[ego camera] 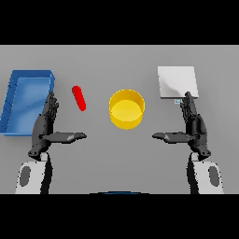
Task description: Pick up the red beaker and tilt it to pour out 1 green nut into yellow bowl. Pick up the yellow bowl and place it on the metallic measuring scale.
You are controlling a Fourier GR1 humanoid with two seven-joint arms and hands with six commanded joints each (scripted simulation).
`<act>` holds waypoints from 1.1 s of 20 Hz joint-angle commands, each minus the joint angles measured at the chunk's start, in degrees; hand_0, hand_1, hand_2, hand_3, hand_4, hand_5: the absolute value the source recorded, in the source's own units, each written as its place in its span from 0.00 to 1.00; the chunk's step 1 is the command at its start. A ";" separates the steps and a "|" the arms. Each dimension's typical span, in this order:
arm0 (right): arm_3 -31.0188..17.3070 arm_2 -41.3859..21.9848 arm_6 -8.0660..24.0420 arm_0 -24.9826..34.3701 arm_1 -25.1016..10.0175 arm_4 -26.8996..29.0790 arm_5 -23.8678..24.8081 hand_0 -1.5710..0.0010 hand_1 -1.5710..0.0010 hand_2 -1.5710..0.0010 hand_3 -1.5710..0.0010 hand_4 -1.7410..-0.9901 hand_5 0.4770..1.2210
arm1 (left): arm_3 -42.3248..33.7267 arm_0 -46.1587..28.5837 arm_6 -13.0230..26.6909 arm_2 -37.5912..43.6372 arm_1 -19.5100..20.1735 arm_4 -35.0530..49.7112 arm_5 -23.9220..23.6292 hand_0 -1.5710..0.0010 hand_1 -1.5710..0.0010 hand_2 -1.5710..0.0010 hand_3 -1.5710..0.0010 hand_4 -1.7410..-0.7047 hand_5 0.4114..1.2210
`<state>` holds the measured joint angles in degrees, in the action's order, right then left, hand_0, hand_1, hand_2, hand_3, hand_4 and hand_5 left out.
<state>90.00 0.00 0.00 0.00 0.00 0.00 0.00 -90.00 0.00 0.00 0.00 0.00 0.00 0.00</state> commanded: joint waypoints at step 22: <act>6.34 -7.18 -6.26 -4.61 -3.37 -11.82 0.72 1.00 1.00 1.00 1.00 0.70 0.20 | 2.46 3.36 4.23 -4.22 3.74 -7.83 1.71 1.00 1.00 1.00 1.00 0.54 0.29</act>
<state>96.34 -7.19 -6.34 -4.63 -3.37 -11.82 0.70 -87.57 3.41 4.65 -4.21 3.75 -7.84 1.68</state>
